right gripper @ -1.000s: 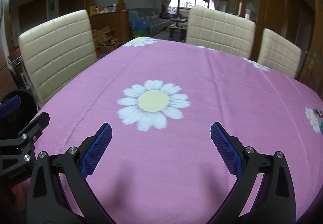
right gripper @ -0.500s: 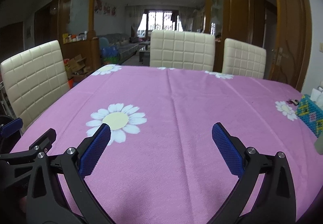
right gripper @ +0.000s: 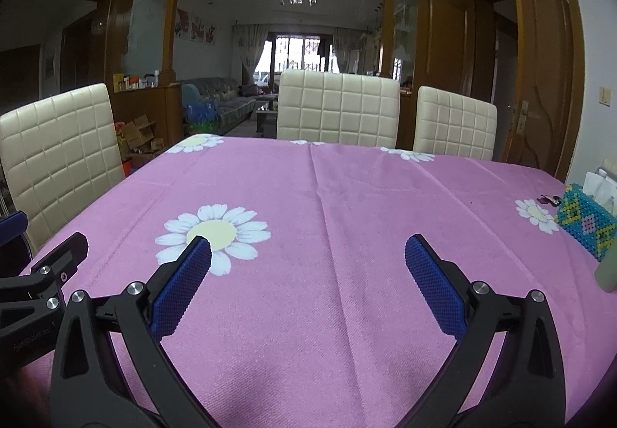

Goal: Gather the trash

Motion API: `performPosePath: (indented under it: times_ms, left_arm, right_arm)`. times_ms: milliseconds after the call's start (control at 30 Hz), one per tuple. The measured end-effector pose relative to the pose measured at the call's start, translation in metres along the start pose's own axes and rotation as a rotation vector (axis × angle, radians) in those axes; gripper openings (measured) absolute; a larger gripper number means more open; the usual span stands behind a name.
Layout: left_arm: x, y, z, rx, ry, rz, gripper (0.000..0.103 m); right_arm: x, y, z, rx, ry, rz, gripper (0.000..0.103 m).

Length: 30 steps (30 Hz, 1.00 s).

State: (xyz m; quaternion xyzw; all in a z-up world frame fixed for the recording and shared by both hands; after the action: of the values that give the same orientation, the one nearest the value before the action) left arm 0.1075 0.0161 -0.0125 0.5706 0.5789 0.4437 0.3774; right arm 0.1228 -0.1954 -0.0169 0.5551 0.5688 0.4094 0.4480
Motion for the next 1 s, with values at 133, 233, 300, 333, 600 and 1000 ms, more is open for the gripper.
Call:
performPosePath:
  times_ms: [133, 233, 300, 333, 600, 1000]
  left_arm:
    - [0.004, 0.0012, -0.001, -0.008, 0.015, -0.005, 0.092]
    - [0.0065, 0.0019, -0.0041, -0.021, 0.016, -0.006, 0.092]
    - [0.0062, 0.0022, -0.0041, -0.022, 0.012, -0.004, 0.092]
    - [0.0059, 0.0024, -0.0039, -0.022, 0.011, -0.002, 0.092]
    - [0.0062, 0.0014, -0.0012, -0.008, 0.0, -0.01, 0.092]
    - [0.0065, -0.0001, -0.0003, 0.0, -0.01, -0.015, 0.092]
  right_arm:
    - [0.0006, 0.0004, 0.0001, 0.001, 0.001, -0.005, 0.099]
    - [0.0005, 0.0006, 0.0, 0.002, 0.002, -0.005, 0.099]
    - [0.0009, 0.0006, 0.0002, 0.004, 0.003, -0.007, 0.099]
    - [0.001, 0.0005, 0.0003, 0.005, 0.004, -0.008, 0.099]
    - [0.0015, -0.0001, 0.0002, 0.009, 0.006, -0.007, 0.099]
    - [0.0028, -0.0011, 0.002, 0.014, 0.009, -0.007, 0.099]
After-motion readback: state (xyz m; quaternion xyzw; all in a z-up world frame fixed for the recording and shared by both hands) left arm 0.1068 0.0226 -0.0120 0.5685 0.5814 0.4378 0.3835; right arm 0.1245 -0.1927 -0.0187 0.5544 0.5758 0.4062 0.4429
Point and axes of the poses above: each gripper's, at about its wrist camera, not at the fingertips, and z roughly the way its jaws point, x to its left, y to its top, the point moved 7 cm from there along z, roughly the way its jaws point, and after that the axes turned 7 degrees about -x, right-handed, at the moved point
